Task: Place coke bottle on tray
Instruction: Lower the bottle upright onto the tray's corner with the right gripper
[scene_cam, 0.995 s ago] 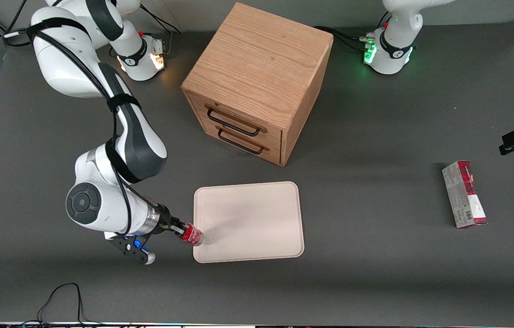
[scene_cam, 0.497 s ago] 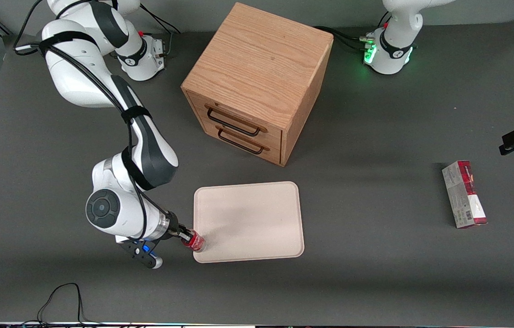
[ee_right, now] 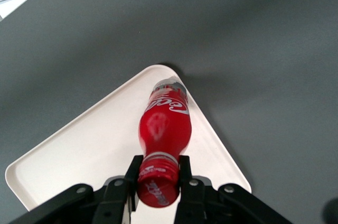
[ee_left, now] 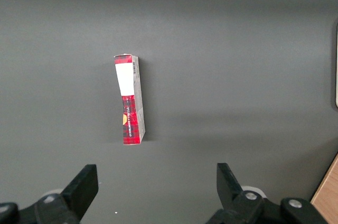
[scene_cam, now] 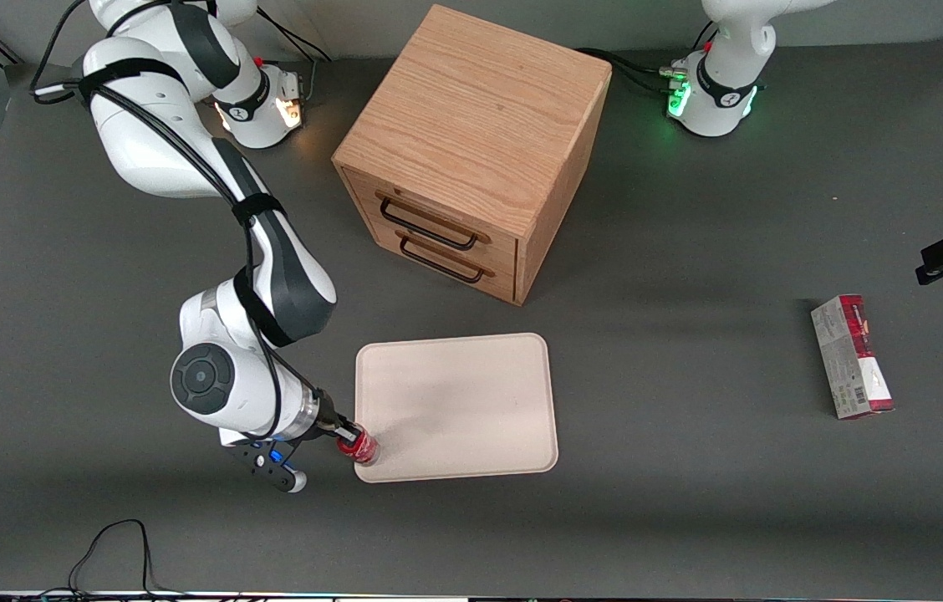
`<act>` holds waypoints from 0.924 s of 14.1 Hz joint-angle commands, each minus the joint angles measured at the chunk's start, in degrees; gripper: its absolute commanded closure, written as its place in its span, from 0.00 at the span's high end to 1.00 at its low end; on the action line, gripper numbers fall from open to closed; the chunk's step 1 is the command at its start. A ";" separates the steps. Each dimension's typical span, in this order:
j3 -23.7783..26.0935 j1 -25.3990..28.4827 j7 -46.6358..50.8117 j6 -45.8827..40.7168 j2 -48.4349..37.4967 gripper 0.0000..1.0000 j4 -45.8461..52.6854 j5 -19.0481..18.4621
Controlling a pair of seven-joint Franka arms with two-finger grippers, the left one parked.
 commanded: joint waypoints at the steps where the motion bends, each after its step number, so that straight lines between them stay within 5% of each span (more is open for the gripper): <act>1: -0.10 0.54 4.43 0.01 1.21 0.00 2.62 -0.94; 13: -0.18 2.55 18.06 1.49 1.21 0.00 2.54 -1.12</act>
